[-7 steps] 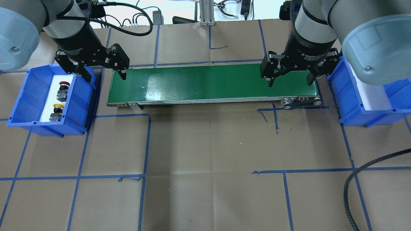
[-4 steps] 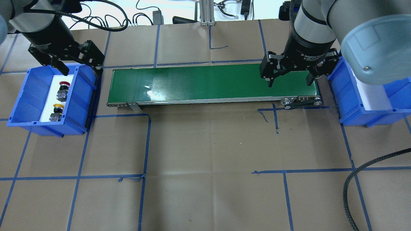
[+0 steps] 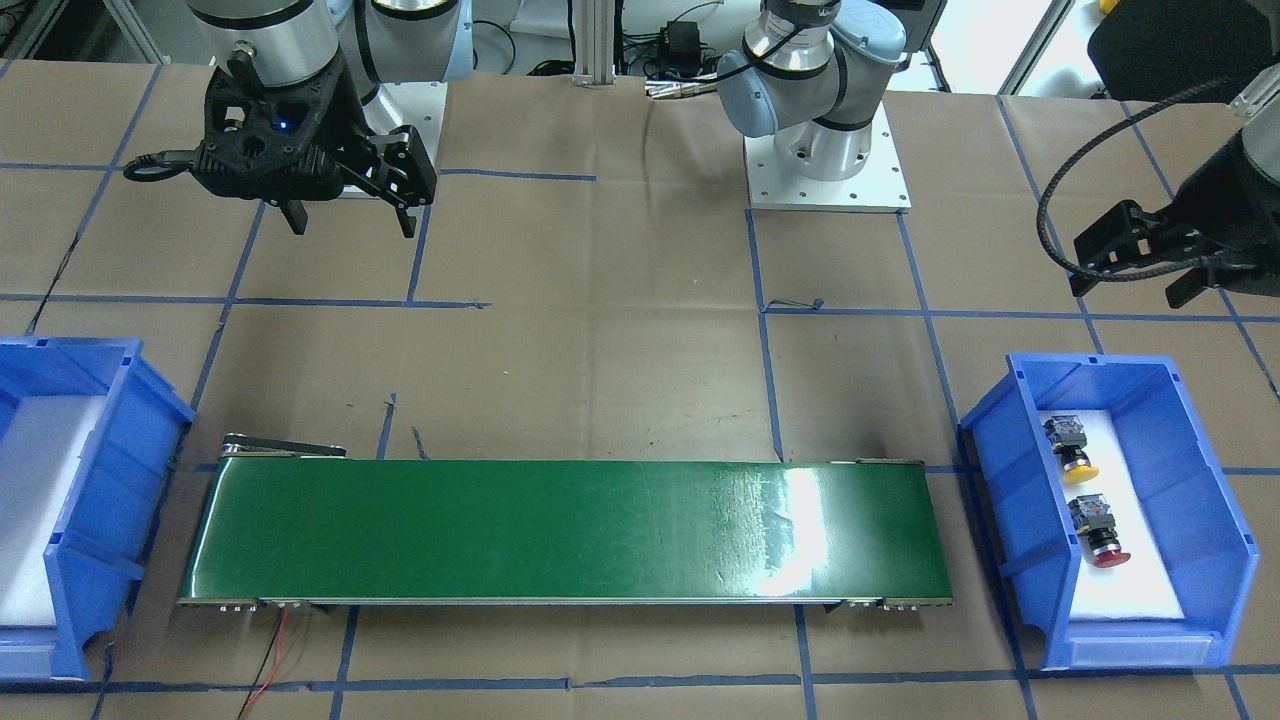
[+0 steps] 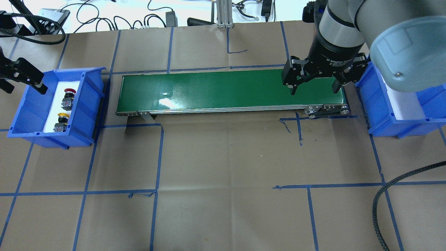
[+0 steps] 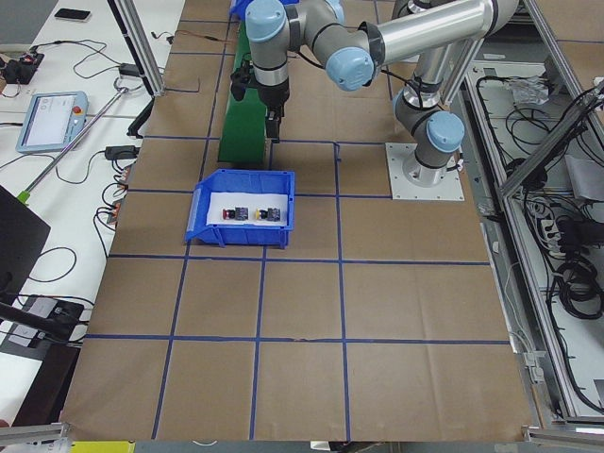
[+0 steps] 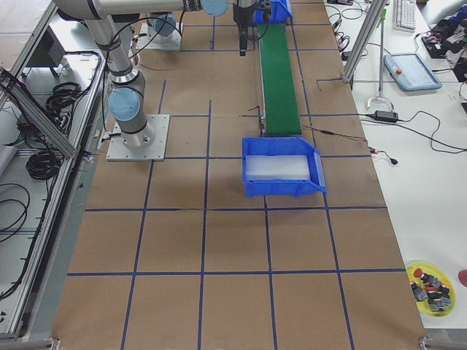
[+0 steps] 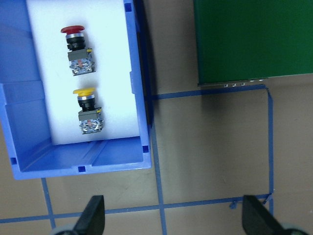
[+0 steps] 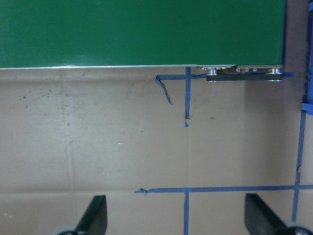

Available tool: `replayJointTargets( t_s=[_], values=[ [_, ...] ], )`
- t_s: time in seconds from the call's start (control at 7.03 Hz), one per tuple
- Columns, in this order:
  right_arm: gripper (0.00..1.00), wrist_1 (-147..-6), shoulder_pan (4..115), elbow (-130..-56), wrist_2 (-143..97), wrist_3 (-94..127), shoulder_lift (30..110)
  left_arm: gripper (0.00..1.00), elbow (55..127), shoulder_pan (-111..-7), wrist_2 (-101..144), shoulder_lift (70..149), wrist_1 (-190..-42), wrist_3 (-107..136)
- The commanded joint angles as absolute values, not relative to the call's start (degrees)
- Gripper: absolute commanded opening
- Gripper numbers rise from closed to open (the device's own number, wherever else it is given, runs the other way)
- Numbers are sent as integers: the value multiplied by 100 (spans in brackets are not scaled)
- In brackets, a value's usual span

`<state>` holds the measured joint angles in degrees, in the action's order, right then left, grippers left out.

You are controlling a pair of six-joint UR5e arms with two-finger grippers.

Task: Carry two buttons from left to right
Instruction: 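Move the left gripper over the blue bin toward the yellow button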

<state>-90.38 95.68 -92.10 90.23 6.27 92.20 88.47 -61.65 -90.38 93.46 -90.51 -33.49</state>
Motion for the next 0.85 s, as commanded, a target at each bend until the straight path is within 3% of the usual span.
replayJointTargets(
  t_s=[0.0, 0.43, 0.71],
  values=[
    [100, -9044, 9571, -9211, 9018, 624, 9220, 100, 8859, -5662, -9000, 9613, -8642, -3480],
    [100, -9044, 9571, -9202, 9009, 624, 9159, 100, 8886, -5546, -8982, 10133, -8192, -3463],
    [100, -9044, 9563, -9193, 9009, 624, 9123, 100, 9480, -5546, -8982, 10352, -7125, -3419]
  ],
)
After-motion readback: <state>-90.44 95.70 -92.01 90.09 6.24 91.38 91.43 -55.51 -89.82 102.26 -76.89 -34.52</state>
